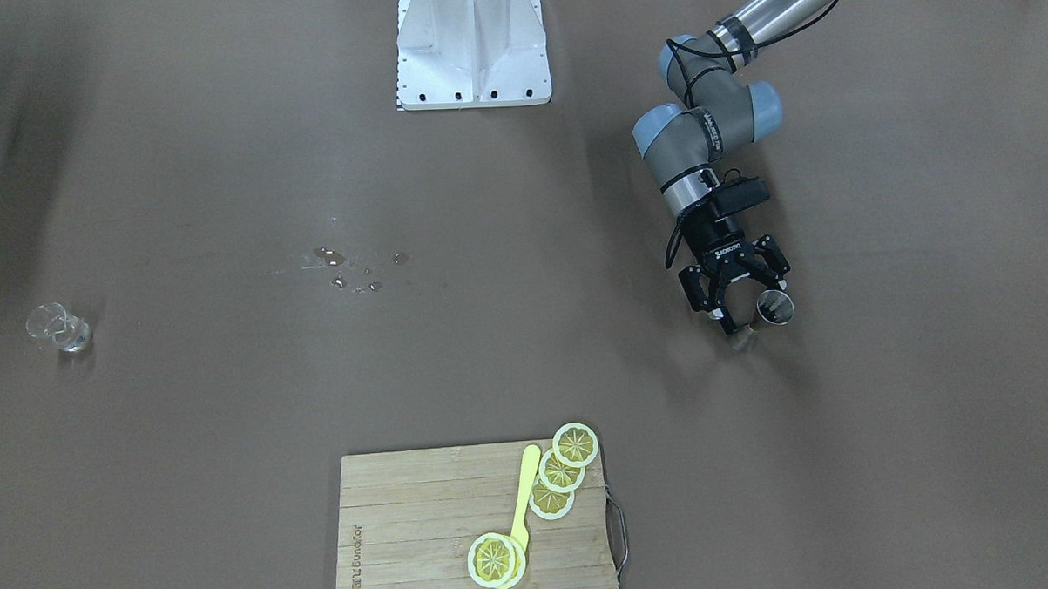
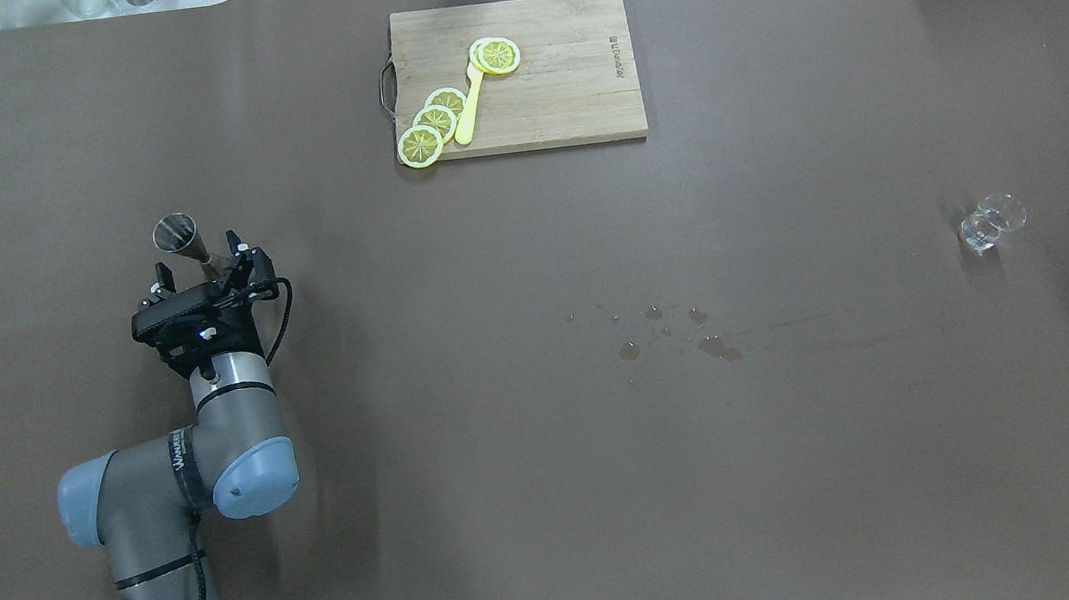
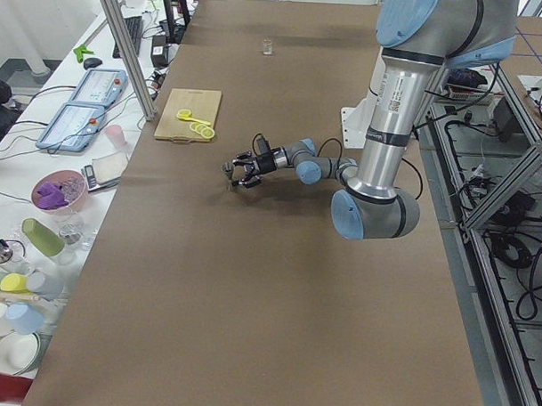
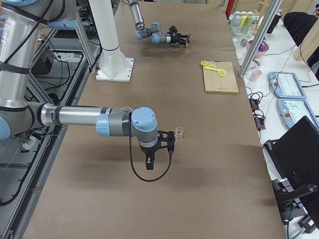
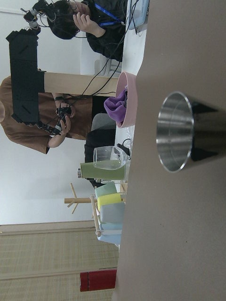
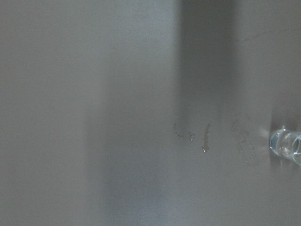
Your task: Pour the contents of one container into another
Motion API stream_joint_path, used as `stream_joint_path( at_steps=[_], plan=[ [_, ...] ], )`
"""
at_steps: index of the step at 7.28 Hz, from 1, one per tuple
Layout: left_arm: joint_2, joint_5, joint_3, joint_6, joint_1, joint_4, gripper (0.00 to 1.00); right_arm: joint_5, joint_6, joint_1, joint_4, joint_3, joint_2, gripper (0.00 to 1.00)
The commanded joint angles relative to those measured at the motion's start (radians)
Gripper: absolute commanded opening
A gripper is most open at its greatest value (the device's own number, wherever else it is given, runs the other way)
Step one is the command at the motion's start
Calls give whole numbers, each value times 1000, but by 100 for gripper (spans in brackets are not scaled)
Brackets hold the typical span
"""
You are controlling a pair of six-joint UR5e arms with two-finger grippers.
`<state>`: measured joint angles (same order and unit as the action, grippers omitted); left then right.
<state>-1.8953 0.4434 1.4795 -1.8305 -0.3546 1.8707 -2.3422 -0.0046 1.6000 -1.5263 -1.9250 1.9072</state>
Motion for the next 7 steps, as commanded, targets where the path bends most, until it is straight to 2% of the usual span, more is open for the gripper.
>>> stream_joint_path(
  at_steps=[1,5,7],
  plan=[
    [-1,0,-8,-3,0,-1,92,0,0,0,0,-2,0,100],
    [-8,0,-24,-3,-1,1,91,-5,0,0,0,-3,1,100],
    [-8,-2,-27,-3,-1,1,78,-5,0,0,0,-5,-2,100]
  ],
)
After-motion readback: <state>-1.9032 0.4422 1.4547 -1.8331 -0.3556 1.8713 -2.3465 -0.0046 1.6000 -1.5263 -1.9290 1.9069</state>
